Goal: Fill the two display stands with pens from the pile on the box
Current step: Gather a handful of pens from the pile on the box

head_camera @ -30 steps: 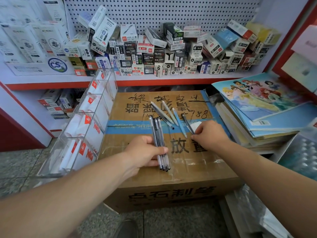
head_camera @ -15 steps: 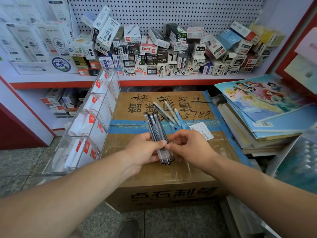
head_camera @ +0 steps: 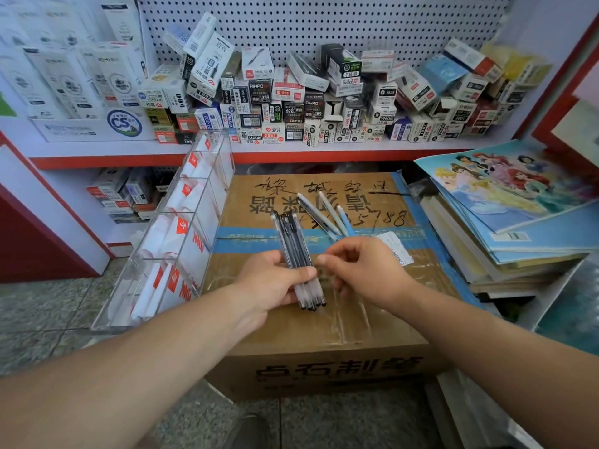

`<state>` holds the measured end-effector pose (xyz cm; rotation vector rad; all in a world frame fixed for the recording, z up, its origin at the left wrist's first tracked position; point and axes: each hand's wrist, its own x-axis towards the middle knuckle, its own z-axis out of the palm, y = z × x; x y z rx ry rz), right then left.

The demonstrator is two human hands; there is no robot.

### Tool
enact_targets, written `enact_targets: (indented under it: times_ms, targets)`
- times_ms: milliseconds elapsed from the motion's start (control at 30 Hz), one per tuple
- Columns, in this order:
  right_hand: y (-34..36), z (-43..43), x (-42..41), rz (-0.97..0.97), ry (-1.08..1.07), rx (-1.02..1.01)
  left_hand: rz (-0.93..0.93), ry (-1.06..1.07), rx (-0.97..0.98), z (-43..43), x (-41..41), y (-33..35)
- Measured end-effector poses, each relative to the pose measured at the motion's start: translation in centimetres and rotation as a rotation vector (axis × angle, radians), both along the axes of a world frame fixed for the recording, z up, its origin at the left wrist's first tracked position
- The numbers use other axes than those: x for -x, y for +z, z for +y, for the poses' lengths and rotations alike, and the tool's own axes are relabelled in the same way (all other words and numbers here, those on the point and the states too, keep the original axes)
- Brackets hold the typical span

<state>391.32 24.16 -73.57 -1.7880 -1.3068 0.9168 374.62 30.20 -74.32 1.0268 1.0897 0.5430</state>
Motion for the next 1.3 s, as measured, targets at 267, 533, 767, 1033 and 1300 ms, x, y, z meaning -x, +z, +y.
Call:
enact_targets:
  times_ms: [267, 533, 767, 1033, 1300]
  targets:
    - [-1.6, 5.9, -1.5, -0.669, -0.099, 0.062, 0.069, 0.047, -0.064, 0.5, 0.5, -0.5]
    - [-2.0, 7.0, -1.0, -0.678, -0.102, 0.177, 0.077, 0.049, -0.087, 0.9, 1.0, -0.9]
    - [-1.4, 3.6, -0.8, -0.645, 0.036, 0.254, 0.073, 0.034, -0.094, 0.7, 1.0, -0.8]
    - [-0.5, 3.1, 0.0, -0.543, -0.042, 0.214, 0.061, 0.018, -0.093, 0.2, 1.0, -0.6]
    - [-1.2, 5.6, 0.5, -0.508, -0.015, 0.246, 0.076, 0.043, -0.109, 0.4, 1.6, -0.4]
